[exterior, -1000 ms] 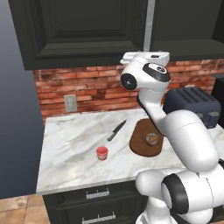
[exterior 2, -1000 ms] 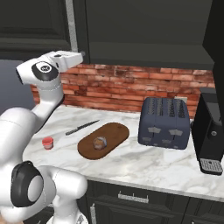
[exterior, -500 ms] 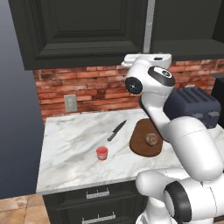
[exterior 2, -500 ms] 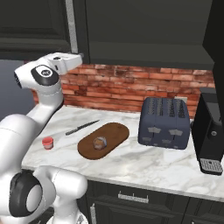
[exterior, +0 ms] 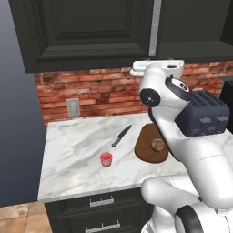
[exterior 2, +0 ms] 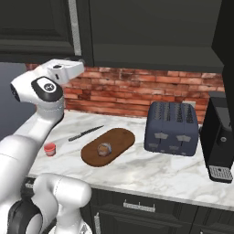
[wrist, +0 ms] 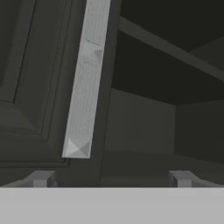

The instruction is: Pick the bread, place it on the cutting board, pick the jam, place it on the counter, and close the cabinet.

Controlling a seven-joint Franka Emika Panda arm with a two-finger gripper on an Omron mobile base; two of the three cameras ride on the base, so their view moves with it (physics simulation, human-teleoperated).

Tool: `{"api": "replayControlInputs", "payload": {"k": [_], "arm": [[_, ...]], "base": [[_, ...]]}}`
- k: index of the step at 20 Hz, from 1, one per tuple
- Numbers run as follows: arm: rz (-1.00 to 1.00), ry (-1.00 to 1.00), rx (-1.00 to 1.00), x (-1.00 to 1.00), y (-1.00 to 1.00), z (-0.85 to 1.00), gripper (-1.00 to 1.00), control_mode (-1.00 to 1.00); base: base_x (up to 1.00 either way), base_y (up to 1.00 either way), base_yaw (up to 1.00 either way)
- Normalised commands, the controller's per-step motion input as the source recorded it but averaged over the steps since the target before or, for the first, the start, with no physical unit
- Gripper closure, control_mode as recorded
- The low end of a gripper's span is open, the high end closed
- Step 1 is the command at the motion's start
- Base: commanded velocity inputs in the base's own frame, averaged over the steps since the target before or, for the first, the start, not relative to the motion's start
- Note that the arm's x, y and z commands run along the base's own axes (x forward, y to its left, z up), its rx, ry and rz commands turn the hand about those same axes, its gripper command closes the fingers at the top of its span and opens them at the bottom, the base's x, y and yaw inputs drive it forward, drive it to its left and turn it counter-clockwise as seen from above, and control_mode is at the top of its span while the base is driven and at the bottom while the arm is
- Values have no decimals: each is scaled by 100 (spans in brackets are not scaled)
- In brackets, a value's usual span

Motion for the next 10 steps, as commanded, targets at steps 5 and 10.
{"api": "replayControlInputs", "payload": {"k": [5, 10], "arm": [[10, 0, 0, -42, -8, 0, -100, -100], [11, 0, 0, -41, -21, 0, -100, -100]], "base": [[0, 0, 0], [0, 0, 0]]}}
